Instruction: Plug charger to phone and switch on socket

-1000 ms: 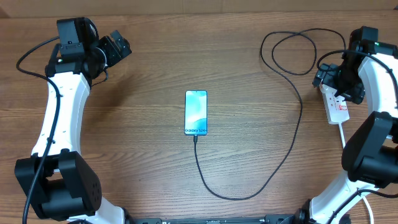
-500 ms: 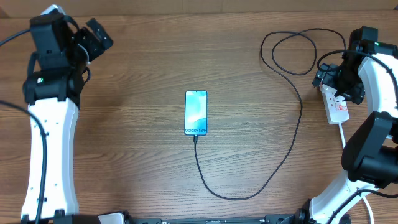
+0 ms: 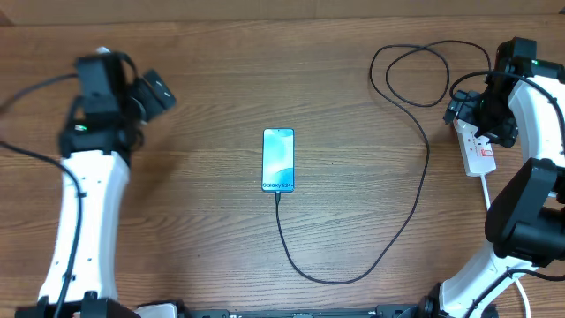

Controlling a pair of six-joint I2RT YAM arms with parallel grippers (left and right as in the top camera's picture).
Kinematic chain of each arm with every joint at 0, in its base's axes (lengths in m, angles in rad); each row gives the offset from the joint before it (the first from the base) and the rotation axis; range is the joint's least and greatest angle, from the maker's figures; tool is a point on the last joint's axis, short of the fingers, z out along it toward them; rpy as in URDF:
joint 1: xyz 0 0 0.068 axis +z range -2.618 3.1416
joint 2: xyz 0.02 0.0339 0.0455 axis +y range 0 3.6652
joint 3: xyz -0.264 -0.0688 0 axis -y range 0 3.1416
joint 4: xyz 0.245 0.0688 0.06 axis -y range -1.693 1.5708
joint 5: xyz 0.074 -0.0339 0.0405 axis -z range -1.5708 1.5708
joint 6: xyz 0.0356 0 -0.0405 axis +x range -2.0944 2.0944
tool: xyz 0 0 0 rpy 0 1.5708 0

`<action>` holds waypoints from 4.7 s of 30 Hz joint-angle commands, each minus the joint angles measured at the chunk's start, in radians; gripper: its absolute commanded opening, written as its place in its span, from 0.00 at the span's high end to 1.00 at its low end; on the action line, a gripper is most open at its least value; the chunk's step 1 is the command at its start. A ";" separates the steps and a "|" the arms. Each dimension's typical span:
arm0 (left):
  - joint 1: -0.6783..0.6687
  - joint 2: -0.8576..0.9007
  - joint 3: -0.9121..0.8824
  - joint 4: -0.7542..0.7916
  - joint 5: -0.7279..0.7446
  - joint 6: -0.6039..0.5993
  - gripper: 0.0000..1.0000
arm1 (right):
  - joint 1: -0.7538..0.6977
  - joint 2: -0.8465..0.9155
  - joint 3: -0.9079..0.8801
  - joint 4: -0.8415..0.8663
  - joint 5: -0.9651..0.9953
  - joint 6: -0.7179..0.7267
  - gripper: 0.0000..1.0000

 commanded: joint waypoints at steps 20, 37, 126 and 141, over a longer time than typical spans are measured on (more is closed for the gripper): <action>-0.141 -0.258 -1.054 0.933 0.062 0.018 0.00 | -0.002 -0.016 0.011 0.003 0.010 -0.005 0.00; -0.139 -0.496 -1.251 0.933 0.062 0.019 0.00 | -0.002 -0.016 0.011 0.003 0.010 -0.005 0.00; -0.098 -1.455 -1.251 0.536 0.047 0.360 0.00 | 0.018 -0.421 0.011 0.002 0.010 -0.005 0.00; -0.098 -1.455 -1.251 0.536 0.047 0.359 0.00 | 0.143 -0.602 -0.078 0.002 0.010 -0.005 0.00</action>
